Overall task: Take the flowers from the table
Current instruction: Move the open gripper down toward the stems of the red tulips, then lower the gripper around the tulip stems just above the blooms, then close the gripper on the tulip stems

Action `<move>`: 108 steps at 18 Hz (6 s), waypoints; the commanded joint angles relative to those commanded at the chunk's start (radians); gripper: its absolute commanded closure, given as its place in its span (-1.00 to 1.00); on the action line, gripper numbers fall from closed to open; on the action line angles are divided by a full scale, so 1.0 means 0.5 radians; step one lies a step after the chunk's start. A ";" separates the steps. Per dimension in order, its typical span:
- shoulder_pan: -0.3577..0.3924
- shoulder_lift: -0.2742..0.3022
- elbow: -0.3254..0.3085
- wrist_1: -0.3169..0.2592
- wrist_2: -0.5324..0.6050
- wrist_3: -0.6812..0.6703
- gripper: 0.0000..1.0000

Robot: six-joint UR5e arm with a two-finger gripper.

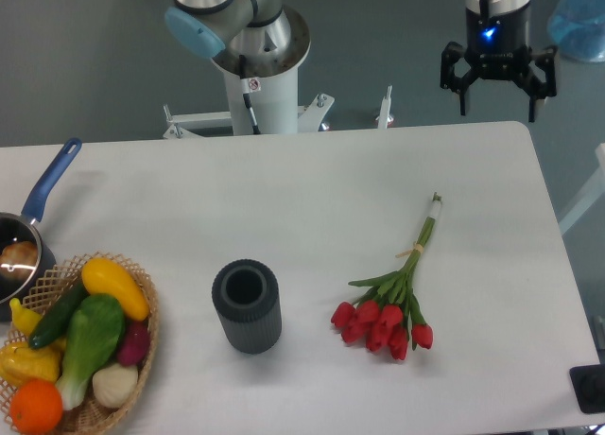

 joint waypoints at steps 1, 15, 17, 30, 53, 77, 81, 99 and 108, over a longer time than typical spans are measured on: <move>0.000 0.000 0.000 -0.003 0.000 0.003 -1.00; -0.113 -0.156 -0.040 0.037 -0.034 -0.067 -1.00; -0.168 -0.242 -0.049 0.037 -0.034 -0.150 -1.00; -0.261 -0.607 -0.040 0.043 -0.230 -0.227 -1.00; -0.439 -0.988 0.141 0.178 -0.242 -0.230 -1.00; -0.528 -1.108 0.184 0.239 -0.230 -0.230 -1.00; -0.528 -1.117 0.172 0.239 -0.230 -0.230 -1.00; -0.555 -1.154 0.196 0.322 -0.227 -0.316 -0.28; -0.555 -1.147 0.199 0.322 -0.227 -0.319 0.22</move>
